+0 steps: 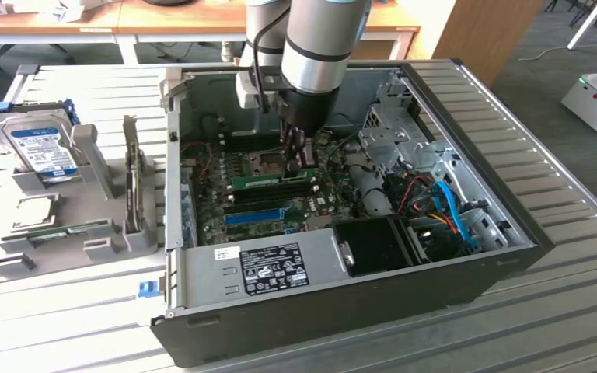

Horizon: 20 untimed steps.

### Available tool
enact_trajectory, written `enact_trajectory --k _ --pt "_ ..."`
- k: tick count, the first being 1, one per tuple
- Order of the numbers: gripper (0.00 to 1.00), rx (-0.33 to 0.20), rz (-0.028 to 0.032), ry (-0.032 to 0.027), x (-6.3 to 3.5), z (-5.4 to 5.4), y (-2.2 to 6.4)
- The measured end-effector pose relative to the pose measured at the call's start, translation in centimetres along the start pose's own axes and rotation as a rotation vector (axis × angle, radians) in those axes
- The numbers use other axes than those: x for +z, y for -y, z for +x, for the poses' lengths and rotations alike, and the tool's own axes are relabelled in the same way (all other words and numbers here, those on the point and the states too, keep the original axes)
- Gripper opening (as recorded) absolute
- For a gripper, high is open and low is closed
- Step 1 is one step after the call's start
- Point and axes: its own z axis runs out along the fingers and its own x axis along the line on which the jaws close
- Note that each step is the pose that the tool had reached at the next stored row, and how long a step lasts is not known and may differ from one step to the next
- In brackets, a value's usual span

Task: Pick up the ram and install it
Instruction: 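Insert the ram into the slot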

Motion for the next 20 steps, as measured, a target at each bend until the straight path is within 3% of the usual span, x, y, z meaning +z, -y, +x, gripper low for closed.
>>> enact_trajectory --k 10,20 --pt "0.12 0.007 0.0004 0.0007 0.01 0.01 0.52" --pt "0.12 0.017 0.0007 0.0012 0.91 0.04 0.66"
